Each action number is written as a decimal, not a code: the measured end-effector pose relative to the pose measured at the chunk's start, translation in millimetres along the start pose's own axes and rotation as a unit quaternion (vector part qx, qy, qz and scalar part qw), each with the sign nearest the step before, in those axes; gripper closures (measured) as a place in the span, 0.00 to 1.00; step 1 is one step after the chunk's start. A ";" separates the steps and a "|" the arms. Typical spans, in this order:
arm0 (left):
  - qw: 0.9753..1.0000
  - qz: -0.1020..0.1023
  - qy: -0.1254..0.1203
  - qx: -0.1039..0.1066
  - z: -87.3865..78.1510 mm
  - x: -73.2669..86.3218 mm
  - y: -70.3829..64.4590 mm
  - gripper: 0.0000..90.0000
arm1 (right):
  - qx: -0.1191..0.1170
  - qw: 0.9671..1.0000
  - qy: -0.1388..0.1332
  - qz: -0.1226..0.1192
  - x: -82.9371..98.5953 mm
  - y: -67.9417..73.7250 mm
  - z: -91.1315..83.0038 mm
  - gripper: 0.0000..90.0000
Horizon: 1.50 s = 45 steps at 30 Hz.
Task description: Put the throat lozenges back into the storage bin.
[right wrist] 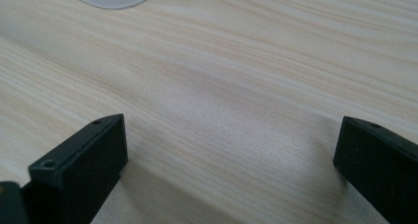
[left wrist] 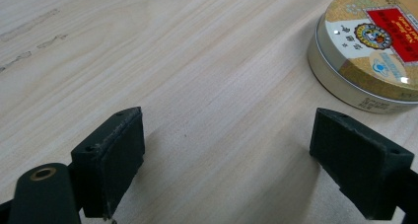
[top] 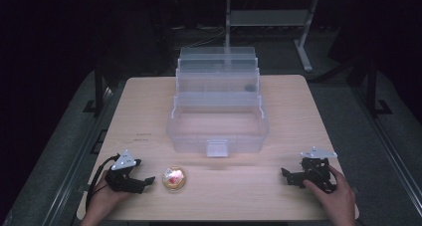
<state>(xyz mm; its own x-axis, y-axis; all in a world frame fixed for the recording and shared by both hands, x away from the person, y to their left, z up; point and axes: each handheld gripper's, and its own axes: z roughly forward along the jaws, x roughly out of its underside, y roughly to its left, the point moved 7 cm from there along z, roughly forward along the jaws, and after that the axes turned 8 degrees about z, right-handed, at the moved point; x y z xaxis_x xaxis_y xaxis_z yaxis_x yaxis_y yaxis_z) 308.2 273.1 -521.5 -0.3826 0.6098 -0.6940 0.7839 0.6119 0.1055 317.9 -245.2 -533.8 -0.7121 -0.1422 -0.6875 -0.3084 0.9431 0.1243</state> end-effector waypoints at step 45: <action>0.999 0.016 -0.006 0.034 -14.6 -28.1 -18.8 0.15 | 0.000 1.000 0.000 0.000 0.0 0.0 0.0 0.00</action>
<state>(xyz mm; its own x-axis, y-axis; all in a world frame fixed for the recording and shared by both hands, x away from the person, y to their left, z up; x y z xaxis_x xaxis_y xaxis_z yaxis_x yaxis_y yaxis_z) 297.0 251.8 -493.6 -0.3516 0.6216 -0.7000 0.8269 0.5567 0.0790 317.9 -245.2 -533.8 -0.7121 -0.1420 -0.6875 -0.3085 0.9430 0.1248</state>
